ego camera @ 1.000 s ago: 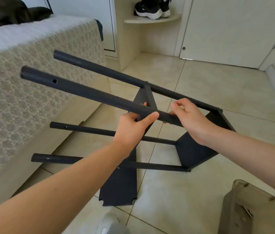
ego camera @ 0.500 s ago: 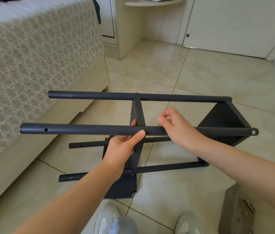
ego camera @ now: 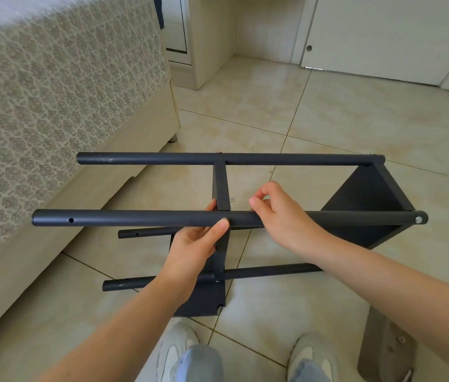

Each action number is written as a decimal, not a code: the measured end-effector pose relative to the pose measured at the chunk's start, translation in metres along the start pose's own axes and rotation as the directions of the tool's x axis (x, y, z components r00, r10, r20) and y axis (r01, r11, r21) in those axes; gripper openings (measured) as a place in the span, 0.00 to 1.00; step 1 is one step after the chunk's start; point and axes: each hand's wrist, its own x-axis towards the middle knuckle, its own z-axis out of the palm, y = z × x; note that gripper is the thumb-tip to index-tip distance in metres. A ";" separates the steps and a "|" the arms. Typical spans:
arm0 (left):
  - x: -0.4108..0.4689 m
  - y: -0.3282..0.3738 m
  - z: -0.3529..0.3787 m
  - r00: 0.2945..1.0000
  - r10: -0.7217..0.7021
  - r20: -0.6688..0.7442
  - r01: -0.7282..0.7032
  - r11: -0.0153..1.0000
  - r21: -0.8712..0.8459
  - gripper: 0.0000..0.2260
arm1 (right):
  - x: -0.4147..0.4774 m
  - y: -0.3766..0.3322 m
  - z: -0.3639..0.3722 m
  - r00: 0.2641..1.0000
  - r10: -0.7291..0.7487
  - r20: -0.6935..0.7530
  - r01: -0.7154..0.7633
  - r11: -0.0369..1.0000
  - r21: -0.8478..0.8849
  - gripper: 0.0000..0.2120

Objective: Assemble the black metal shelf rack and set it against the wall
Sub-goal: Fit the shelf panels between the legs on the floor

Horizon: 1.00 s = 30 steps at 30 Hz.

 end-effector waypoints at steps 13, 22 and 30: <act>-0.013 -0.003 0.002 0.996 -0.035 -0.082 0.044 0.994 0.105 0.08 | -0.011 0.002 0.012 1.000 0.021 -0.022 -0.020 0.999 0.043 0.06; -0.017 0.024 0.001 0.972 -0.085 -0.221 0.194 0.822 0.536 0.26 | -0.014 -0.001 0.012 1.000 0.019 -0.023 -0.018 0.998 0.054 0.05; -0.005 0.076 -0.007 0.950 0.311 0.001 0.028 -0.086 0.996 0.27 | -0.015 -0.004 0.010 1.000 0.017 -0.009 -0.016 0.996 0.091 0.05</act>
